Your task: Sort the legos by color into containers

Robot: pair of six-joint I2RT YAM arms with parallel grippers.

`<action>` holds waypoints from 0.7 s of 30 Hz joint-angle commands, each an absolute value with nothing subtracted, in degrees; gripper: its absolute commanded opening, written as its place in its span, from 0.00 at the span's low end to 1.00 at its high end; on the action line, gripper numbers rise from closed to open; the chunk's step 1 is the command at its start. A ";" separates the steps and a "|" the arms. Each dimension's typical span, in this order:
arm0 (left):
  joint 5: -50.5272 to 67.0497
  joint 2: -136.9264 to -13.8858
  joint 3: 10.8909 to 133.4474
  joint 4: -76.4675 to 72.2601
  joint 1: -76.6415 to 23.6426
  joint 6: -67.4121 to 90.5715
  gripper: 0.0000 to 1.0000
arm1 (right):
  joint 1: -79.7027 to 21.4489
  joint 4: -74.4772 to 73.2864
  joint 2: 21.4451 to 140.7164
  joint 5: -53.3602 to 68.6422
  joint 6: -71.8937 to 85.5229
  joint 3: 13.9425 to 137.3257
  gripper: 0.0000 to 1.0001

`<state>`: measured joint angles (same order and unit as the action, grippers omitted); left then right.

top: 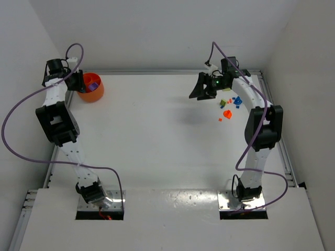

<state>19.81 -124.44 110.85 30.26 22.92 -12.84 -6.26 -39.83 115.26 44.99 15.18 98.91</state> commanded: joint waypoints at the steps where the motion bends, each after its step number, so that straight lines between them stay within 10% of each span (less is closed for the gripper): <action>1: 19.95 -124.80 113.29 29.18 23.12 -12.04 0.43 | -6.59 -39.81 115.40 45.26 14.24 99.49 0.68; 21: 30.84 -118.31 111.01 28.48 22.59 -11.52 0.55 | -6.59 -39.29 114.35 45.79 14.24 98.44 0.68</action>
<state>27.03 -124.25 110.80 30.39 22.81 -12.43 -6.26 -40.36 115.26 45.01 15.16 98.54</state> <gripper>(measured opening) 0.550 0.679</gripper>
